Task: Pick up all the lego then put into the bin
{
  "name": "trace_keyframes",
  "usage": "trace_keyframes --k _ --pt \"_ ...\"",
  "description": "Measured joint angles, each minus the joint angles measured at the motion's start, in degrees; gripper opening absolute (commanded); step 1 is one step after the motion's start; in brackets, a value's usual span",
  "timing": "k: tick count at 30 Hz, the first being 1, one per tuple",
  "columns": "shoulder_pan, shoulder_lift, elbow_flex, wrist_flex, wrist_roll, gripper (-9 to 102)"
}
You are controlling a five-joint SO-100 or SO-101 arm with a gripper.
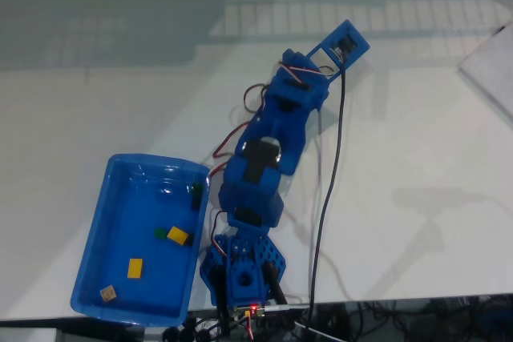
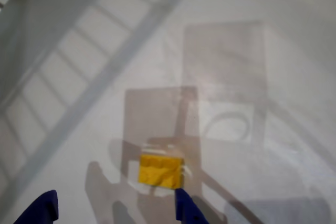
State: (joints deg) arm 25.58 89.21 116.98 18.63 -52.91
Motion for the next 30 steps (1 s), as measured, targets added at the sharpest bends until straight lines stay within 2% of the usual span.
trace_keyframes --k 14,30 --pt "-0.2 -8.0 -11.9 11.9 5.3 24" --pt "-0.3 -12.5 -15.2 13.8 3.6 19"
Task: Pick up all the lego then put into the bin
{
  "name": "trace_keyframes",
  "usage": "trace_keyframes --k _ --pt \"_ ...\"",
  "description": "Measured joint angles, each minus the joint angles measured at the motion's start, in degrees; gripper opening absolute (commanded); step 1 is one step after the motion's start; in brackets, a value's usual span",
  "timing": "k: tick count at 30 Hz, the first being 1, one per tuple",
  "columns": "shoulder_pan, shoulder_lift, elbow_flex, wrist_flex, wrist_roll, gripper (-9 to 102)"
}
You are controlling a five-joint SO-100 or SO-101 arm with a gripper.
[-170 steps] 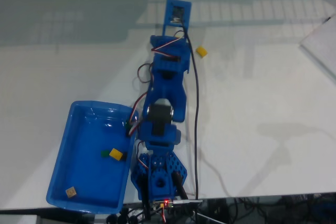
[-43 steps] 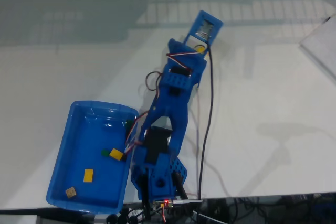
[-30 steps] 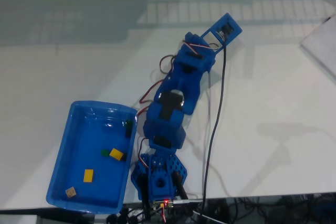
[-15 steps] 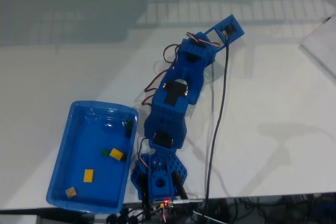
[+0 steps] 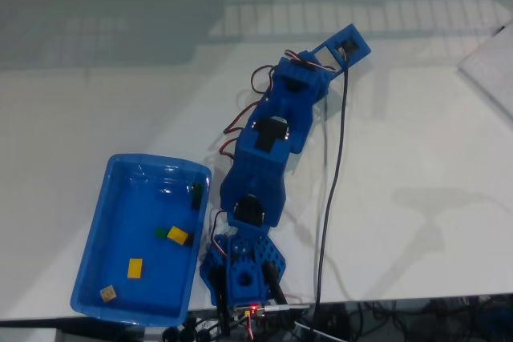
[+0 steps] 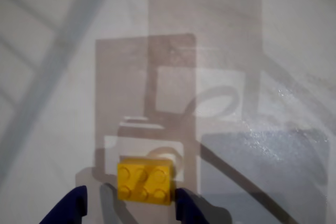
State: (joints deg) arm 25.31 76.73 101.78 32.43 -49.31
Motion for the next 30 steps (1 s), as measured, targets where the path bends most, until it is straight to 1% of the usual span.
trace_keyframes --k 4,11,13,17,30 --pt "-0.2 -1.2 -1.4 0.8 -0.5 16" --pt "-0.2 -3.0 -3.8 1.4 -1.0 14" --pt "-0.2 -3.3 -4.0 1.4 -1.1 11" --pt "-0.4 -3.6 -4.1 1.8 -2.0 0" --pt "-1.0 -3.2 -5.0 2.3 -3.6 0"
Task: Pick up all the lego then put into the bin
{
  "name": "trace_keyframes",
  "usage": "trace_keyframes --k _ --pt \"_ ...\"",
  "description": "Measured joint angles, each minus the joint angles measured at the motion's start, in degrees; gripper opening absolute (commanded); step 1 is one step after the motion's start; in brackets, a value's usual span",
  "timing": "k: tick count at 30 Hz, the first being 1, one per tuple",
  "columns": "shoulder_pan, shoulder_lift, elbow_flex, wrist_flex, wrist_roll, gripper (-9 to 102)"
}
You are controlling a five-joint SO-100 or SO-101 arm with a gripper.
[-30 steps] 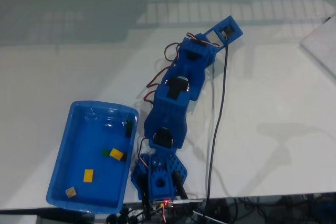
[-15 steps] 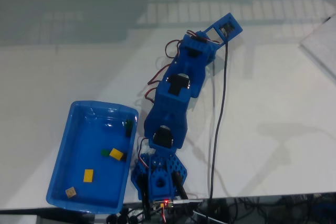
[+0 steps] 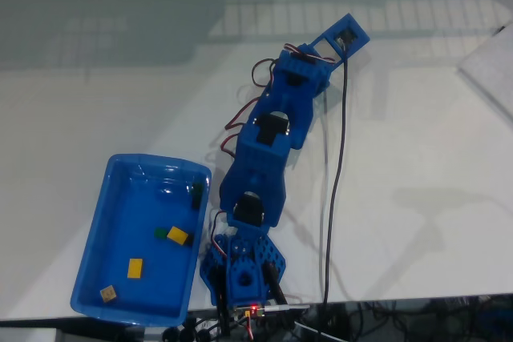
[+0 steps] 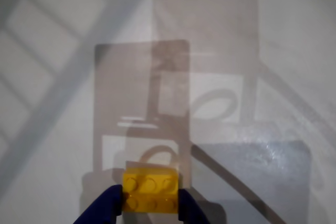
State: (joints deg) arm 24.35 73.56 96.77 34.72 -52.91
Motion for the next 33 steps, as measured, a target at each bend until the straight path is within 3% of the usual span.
trace_keyframes --k 8,18,25,33 --pt "-3.4 5.3 4.7 1.8 -3.3 0" --pt "-10.9 26.1 13.5 5.7 -6.7 0" --pt "-23.9 43.2 20.0 6.1 -6.9 0" --pt "-47.4 67.8 38.4 10.4 -14.6 0"
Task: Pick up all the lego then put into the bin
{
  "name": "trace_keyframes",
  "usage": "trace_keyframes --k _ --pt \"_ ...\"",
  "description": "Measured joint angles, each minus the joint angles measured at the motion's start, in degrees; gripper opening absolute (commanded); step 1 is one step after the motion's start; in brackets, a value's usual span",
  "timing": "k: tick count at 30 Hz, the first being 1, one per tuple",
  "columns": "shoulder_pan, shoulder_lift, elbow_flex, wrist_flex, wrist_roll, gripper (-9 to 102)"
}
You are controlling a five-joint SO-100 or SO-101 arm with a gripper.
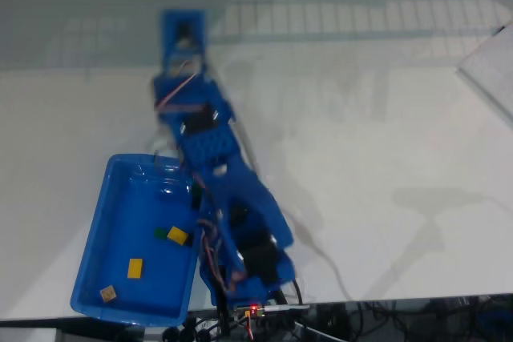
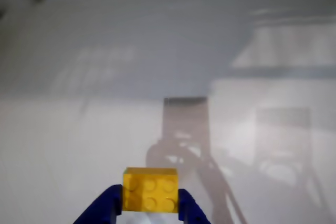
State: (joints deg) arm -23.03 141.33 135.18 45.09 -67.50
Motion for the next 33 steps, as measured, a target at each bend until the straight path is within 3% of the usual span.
trace_keyframes --k 9,15,21,28,33 --pt "-31.1 21.8 4.7 27.6 -2.4 0" --pt "-39.6 25.1 4.7 39.1 -4.2 3" --pt "-40.5 25.3 4.7 41.8 -5.7 19" --pt "-40.0 25.5 4.7 41.8 -5.7 25" --pt "-33.1 25.5 4.7 36.8 -7.2 25"
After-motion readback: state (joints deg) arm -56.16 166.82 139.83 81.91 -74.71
